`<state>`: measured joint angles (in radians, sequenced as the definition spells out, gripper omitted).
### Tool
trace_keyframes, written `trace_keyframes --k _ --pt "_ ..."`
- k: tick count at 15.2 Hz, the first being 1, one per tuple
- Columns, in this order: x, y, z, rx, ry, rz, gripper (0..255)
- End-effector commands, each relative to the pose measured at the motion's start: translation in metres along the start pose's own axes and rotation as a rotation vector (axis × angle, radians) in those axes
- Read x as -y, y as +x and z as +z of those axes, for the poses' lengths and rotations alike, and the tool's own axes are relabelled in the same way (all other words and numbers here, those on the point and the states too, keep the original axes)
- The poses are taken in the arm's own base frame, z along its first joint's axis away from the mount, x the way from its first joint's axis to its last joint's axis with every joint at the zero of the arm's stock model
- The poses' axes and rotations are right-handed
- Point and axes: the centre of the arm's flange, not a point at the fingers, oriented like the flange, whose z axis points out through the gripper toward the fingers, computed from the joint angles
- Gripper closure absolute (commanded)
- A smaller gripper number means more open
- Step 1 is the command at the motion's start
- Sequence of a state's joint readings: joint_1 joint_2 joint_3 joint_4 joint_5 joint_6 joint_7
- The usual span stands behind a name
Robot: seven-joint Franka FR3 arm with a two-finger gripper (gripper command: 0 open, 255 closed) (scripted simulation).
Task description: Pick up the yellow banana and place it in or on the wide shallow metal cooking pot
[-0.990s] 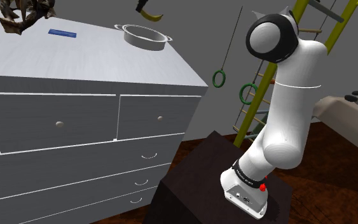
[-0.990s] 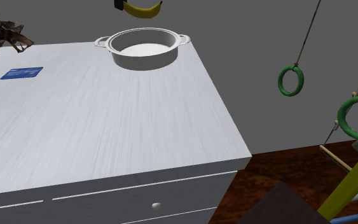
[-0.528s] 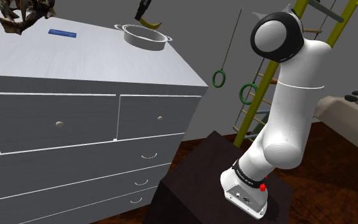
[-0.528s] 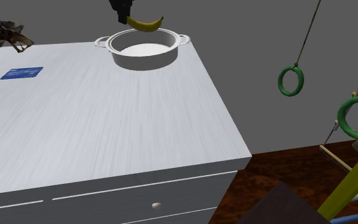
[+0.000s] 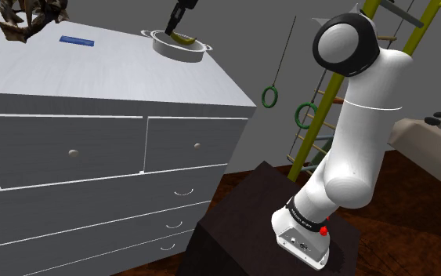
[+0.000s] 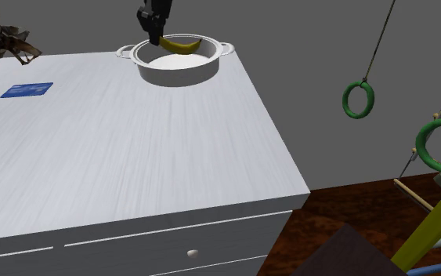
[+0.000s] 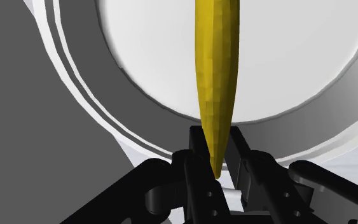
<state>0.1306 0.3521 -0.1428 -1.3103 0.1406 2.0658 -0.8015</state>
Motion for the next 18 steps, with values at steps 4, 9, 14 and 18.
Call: trace_keyframes --k 4,9,14,18 --pt "0.0 0.0 0.0 0.0 0.0 0.0 255" --pt "0.0 -0.001 0.0 0.0 0.0 0.0 0" --pt "0.0 0.0 -0.039 0.0 0.0 0.0 0" --pt "0.0 0.0 -0.05 0.0 0.0 0.0 0"
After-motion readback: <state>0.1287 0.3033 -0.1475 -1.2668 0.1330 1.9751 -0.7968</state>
